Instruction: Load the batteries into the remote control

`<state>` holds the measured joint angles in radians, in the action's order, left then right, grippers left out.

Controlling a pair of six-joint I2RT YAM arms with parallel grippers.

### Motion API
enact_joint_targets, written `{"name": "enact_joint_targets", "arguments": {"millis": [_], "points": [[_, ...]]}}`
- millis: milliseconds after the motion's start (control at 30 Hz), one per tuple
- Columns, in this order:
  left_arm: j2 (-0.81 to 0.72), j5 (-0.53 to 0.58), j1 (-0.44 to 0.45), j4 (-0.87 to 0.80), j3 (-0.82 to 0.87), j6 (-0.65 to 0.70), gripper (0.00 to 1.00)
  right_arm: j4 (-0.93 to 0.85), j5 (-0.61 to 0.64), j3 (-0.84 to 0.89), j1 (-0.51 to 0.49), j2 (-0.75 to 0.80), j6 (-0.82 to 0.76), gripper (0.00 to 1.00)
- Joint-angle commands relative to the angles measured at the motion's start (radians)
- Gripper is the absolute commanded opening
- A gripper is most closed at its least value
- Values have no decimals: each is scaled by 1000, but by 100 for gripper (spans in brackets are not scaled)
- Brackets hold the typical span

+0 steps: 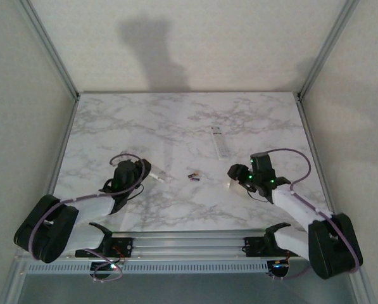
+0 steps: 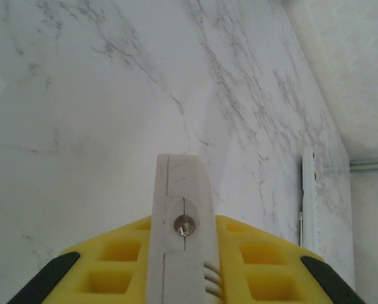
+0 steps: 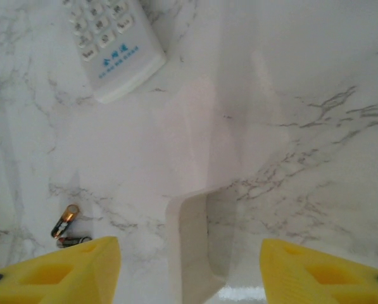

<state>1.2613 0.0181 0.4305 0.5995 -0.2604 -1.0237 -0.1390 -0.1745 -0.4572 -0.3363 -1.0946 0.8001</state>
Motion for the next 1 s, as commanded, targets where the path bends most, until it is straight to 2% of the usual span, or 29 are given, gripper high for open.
{"name": "enact_joint_targets", "arguments": {"millis": [0,233,333,500,667,767,867,933,967], "points": [[-41,163,59,68,46,-104,10,-133,57,-47,-6,94,28,63],[-103,286,156,-145,61,-287,57,-225,52,-172,-17,168,27,65],[-169,343,171,-315,54,-337,71,-249,34,-222,-23,158,22,66],[-326,418,174,-518,43,-357,87,-232,6,-268,-61,131,-24,66],[-463,464,172,-611,2,-237,96,-251,61,-336,-182,20,-79,67],[-462,433,147,-656,-85,-68,96,-253,61,-396,-269,-82,-123,67],[-333,247,23,-752,-248,171,96,-304,53,-479,-331,-225,-182,67],[-186,99,-70,-854,-386,341,96,-343,27,-531,-348,-322,-209,66],[-116,68,-88,-907,-445,405,96,-358,17,-549,-351,-360,-211,66]]}}
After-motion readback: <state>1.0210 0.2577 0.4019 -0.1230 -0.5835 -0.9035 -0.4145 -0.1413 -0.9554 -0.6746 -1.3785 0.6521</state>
